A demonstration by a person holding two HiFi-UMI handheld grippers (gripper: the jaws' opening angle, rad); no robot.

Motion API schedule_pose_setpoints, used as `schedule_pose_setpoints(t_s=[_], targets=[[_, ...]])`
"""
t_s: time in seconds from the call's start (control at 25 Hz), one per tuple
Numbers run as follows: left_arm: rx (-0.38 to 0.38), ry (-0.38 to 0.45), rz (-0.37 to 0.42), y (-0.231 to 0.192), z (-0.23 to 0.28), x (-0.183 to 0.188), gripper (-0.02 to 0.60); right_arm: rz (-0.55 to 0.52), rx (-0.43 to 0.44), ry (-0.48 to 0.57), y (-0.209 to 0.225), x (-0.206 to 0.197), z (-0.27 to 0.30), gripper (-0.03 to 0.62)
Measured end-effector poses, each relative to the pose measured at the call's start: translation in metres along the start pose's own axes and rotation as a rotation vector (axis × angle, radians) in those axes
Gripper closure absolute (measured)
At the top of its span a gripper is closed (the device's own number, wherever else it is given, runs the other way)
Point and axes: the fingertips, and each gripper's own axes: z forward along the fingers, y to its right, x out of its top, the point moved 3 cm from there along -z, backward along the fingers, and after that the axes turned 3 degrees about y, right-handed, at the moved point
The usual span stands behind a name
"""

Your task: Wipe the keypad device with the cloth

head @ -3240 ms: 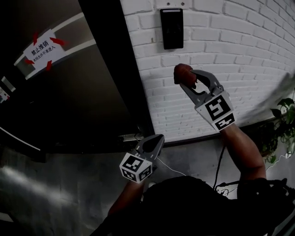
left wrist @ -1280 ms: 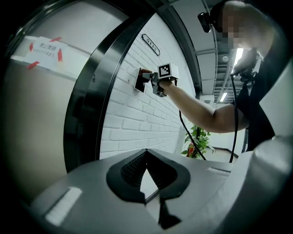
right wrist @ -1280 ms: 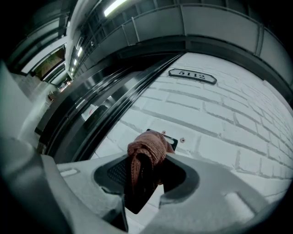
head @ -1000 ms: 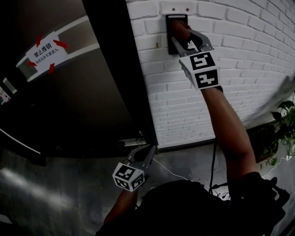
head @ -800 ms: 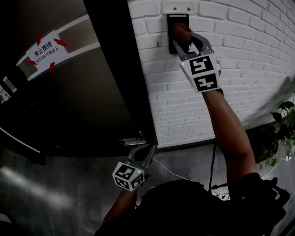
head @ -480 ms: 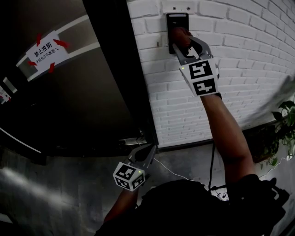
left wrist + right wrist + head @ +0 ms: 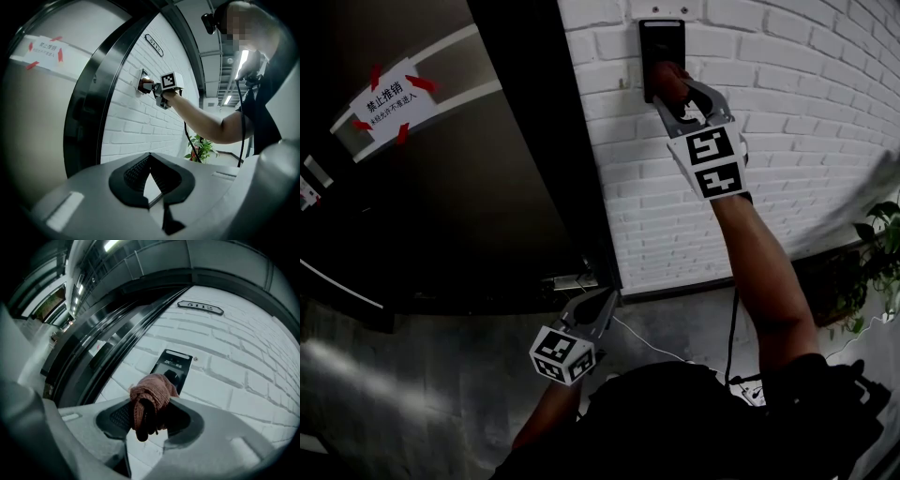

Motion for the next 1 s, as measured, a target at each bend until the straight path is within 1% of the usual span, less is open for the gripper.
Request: schedule_pose_setpoints(t_s=[0.24,0.72,1.0], targets=[[0.007,0.003,-0.007,-0.003,-0.002,-0.001,0.565,0.000,0.003,-0.010,-0.004,-0.007,-0.002,0.450],[0.000,-0.001,-0.009,-0.001,-0.001,-0.002,0.565,-0.008,0.034,-0.067,-0.016,-0.031,-0.008,0.453],[-0.005,0.001,-0.005,0.000,-0.001,0.000,0.565,0.027,0.057,-0.102,-0.023,-0.042,-0.011,0.454]])
